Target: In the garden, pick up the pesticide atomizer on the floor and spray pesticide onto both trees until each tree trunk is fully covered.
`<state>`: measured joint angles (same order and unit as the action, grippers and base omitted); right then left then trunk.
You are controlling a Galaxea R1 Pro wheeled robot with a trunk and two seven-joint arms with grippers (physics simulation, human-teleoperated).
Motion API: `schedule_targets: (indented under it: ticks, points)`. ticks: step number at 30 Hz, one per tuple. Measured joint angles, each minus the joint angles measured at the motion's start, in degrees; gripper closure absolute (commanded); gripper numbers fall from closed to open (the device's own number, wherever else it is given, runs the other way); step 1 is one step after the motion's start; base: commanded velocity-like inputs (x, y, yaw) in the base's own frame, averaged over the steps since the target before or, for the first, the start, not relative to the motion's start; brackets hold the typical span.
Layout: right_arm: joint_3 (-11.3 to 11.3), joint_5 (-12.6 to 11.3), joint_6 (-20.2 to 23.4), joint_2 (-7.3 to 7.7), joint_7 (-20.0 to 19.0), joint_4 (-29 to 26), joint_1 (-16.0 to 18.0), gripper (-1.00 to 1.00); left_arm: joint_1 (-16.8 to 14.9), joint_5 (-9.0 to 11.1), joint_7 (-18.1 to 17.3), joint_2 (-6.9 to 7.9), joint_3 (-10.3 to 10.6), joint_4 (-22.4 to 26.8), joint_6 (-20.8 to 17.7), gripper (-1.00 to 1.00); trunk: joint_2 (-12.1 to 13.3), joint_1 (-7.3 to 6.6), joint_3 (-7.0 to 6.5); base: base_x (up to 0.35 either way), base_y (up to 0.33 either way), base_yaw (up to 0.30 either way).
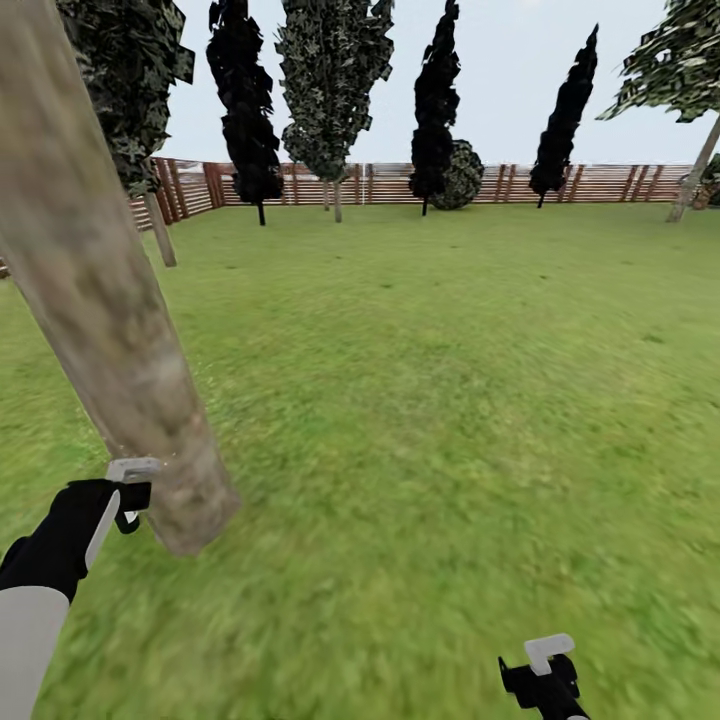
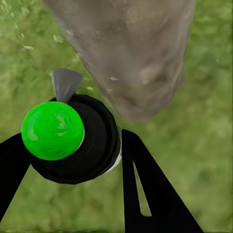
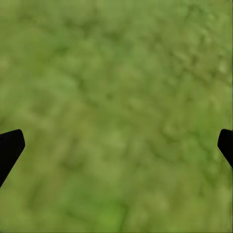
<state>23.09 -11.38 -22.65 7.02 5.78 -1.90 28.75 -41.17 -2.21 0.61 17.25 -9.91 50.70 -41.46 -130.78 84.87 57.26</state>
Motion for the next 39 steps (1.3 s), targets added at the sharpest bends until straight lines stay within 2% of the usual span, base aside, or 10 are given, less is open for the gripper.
schedule_targets:
  ticks: [7, 19, 28, 33, 39]
  points:
    - [0.01, 0.00, -0.01, 0.00, 0.00, 0.00, 0.00, -1.00, -0.06, -0.07, 0.01, -0.02, 0.00, 0.03, 0.00, 1.00, 0.00, 0.00, 0.00, 0.008, -0.273, 0.249]
    - [-0.03, -0.03, -0.01, 0.01, -0.01, -0.02, -0.02, -1.00, -0.11, -0.11, 0.02, -0.04, 0.01, 0.01, 0.01, 1.00, 0.00, -0.02, 0.00, 0.185, -0.232, 0.014]
    - [0.00, 0.00, -0.02, 0.00, 0.01, 0.00, 0.00, -1.00, 0.37, -0.34, 0.31, -0.03, -0.06, -0.07, 0.06, 1.00, 0.00, 0.00, 0.00, 0.009, -0.271, 0.260]
    - [-0.04, -0.07, 0.03, 0.12, 0.00, -0.01, 0.00, -1.00, 0.61, 0.20, 1.38, -0.36, 0.12, -2.62, 0.57, 1.00, 0.00, -0.01, 0.00, 0.060, -0.273, 0.213]
    - [-0.04, -0.02, 0.07, 0.19, -0.01, -0.02, -0.02, -1.00, 0.67, -0.51, 2.33, -0.62, 0.27, -5.64, 0.85, 1.00, 0.00, -0.02, 0.00, 0.164, -0.240, 0.009]
